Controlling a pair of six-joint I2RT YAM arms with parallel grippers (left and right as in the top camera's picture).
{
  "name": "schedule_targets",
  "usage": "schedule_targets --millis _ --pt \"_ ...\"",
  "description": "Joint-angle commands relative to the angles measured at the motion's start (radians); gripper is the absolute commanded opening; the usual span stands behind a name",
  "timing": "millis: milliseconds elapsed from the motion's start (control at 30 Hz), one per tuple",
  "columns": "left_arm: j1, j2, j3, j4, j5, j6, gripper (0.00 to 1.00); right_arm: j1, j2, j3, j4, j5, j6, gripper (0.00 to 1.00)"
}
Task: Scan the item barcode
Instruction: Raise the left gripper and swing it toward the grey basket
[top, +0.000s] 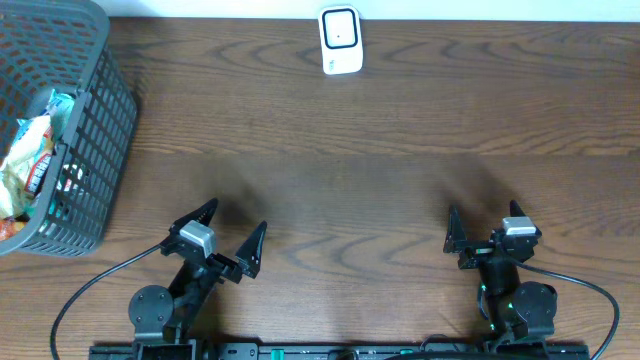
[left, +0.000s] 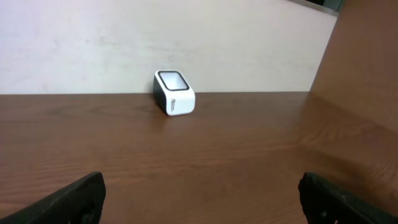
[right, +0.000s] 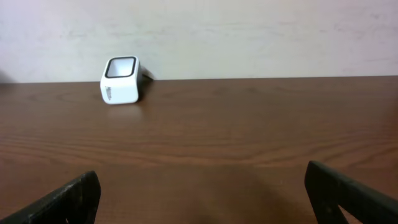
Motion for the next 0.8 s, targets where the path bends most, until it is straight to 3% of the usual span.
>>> schedule_targets --millis 0,233,433,600,767 --pt "-0.003 -0.002 0.068 0.009 0.006 -0.009 0.98 0.008 -0.007 -0.004 -0.002 -0.002 -0.008 0.99" --pt "-0.003 0.084 0.208 0.009 -0.115 -0.008 0.98 0.008 -0.007 -0.004 -0.001 -0.002 -0.008 0.99" --pt "-0.003 0.240 0.367 0.009 -0.119 -0.007 0.97 0.008 -0.007 -0.004 -0.002 -0.002 -0.008 0.99" --pt "-0.002 0.421 0.563 -0.005 -0.119 0.044 0.98 0.008 -0.007 -0.004 -0.002 -0.002 -0.008 0.99" --pt "-0.002 0.610 0.796 -0.112 -0.119 0.052 0.98 0.008 -0.007 -0.004 -0.002 -0.002 -0.008 0.99"
